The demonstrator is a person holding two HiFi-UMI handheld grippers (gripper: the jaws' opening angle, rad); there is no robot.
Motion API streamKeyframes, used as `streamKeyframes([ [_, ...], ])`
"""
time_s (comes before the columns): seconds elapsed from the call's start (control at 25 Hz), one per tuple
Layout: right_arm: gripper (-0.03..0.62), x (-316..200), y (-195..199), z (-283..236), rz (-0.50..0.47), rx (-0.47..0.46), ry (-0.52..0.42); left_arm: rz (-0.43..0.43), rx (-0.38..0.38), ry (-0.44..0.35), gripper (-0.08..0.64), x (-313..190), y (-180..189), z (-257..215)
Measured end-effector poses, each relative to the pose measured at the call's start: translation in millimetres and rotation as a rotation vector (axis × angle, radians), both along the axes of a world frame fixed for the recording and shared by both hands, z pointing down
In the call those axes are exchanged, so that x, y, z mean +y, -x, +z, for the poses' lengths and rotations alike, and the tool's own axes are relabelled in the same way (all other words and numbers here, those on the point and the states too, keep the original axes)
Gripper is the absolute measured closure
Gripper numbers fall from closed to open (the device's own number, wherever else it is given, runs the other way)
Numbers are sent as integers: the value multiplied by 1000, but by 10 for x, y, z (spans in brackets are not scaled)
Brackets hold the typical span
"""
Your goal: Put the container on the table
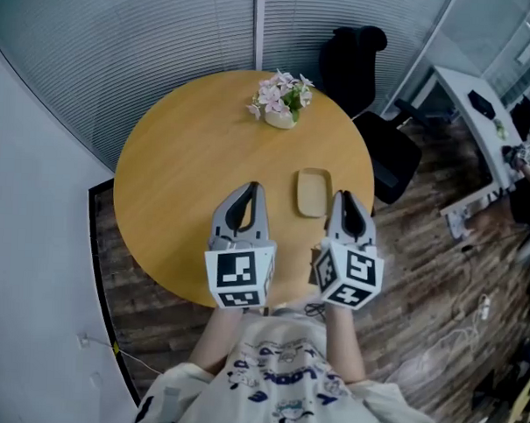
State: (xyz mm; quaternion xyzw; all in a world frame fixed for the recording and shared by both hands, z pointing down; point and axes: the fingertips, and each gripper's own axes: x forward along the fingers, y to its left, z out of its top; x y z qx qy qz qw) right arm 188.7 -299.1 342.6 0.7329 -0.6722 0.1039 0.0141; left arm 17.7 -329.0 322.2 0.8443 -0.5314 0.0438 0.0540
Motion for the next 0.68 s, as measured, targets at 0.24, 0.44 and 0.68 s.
streamKeyframes([
  [0.24,558,40,-12,-3,1,4,6,16,-1,-5,557,32,-56,-22],
  [0.44,558,52,-33,-5,5,8,5,25,0,-4,557,34,-82,-12],
  [0.68,558,25,-48,-6,3,12,1,28,2,-4,557,0,-104,-17],
])
